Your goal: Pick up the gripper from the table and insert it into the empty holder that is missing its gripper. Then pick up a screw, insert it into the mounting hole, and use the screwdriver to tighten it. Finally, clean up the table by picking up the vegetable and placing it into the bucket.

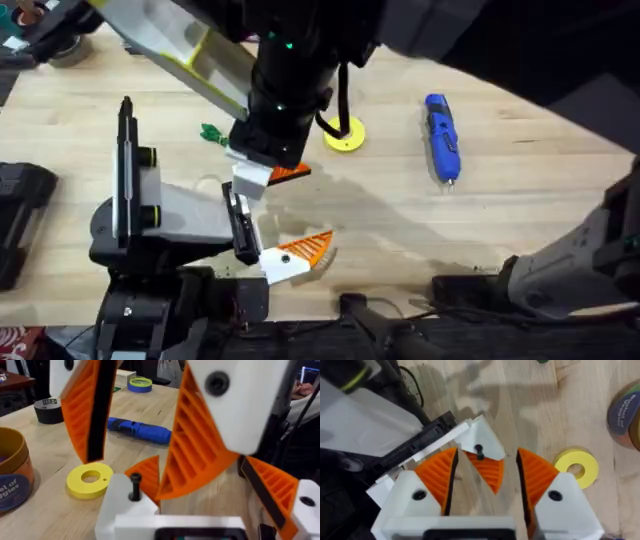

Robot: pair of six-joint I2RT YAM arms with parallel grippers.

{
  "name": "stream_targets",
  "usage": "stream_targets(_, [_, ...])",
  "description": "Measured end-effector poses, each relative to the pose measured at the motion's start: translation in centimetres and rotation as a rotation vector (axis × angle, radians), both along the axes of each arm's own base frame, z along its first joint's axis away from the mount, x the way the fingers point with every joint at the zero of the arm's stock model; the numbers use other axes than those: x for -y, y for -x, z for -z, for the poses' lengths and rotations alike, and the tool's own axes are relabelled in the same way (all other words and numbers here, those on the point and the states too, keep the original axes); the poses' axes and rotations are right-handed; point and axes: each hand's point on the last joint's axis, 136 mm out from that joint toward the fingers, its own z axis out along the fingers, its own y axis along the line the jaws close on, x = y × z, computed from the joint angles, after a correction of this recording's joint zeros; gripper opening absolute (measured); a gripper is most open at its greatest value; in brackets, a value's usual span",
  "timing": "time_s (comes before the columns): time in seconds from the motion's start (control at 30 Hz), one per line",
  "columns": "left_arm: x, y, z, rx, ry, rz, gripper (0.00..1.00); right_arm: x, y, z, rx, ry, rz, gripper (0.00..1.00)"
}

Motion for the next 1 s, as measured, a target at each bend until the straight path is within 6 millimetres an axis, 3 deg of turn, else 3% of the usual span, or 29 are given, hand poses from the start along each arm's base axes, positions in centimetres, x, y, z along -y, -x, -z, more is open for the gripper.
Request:
stream_targets(0.63, [0.0,0.0,0.0,0.001,0.0,0.0,0.986,-0.1,0.0,0.76,-0.006,0.004,-0.001,0.616])
stream_targets(0.67, [0.0,0.0,0.0,0.0,0.0,0.0,0.986,-0.09,0.0,0.76,-0.006,0.005,-0.001,0.516])
stream_targets(0.9, [0.0,0.0,0.0,0.0,0.0,0.0,0.986,-0.09,0.0,0.78,-0.006,0.005,-0.001,0.278])
stream_targets(1.0, [0.0,-0.01,0.0,0.0,0.0,0.0,0.986,-0.14,0.12,0.76,-0.014,0.002,0.0,0.033])
